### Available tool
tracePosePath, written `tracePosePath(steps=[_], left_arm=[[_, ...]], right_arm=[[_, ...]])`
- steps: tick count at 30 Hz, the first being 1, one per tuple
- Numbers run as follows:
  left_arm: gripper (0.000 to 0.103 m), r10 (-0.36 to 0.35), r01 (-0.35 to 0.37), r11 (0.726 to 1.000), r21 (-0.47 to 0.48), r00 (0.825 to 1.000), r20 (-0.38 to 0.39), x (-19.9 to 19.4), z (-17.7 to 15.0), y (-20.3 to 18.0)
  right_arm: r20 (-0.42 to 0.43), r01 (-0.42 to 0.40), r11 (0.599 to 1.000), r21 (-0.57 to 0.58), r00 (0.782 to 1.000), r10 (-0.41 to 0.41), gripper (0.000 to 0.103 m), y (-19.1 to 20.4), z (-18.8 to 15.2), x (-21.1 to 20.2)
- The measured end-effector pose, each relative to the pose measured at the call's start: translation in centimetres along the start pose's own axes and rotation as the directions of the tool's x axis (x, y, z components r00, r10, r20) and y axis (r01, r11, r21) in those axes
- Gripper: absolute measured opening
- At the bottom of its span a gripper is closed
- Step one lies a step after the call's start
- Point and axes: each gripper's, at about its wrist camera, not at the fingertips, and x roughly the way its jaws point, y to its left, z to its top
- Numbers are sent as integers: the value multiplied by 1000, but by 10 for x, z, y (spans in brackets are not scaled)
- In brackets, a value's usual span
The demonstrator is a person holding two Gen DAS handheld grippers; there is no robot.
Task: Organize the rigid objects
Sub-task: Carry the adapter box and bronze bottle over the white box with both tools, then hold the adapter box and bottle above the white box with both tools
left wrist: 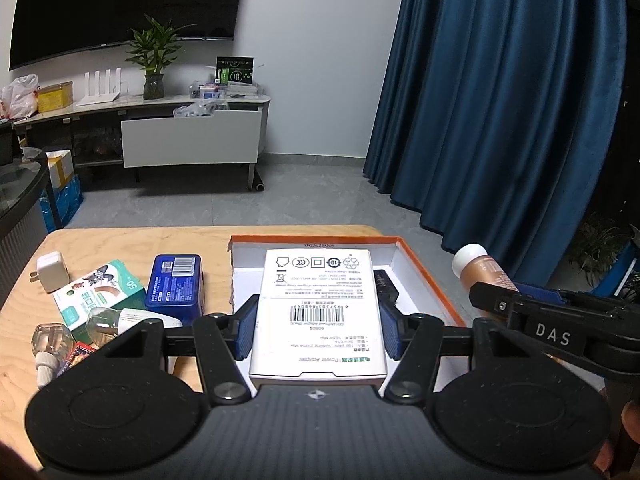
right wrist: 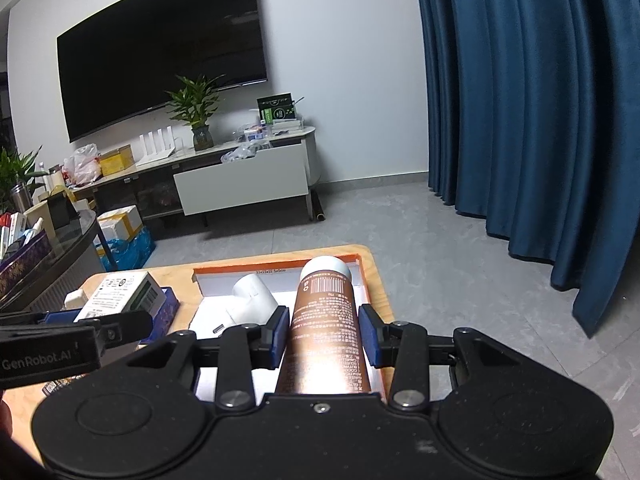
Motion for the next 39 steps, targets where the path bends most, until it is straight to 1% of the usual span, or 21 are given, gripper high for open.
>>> tracePosePath(steps=[10, 27, 39], left_arm=[[59, 15, -14, 1000, 6, 1000, -19, 9, 0, -5], [59, 5, -5, 1000, 7, 1000, -30, 20, 1, -9], [59, -2, 2, 1000, 1, 999, -51, 29, -2, -9]], right_arm=[[-12, -2, 1000, -8, 1000, 2, 47, -1, 3, 14], [-16, 1, 1000, -22, 1000, -1, 47, 2, 2, 18], [-36, 1, 1000, -24, 999, -2, 47, 2, 1, 29]])
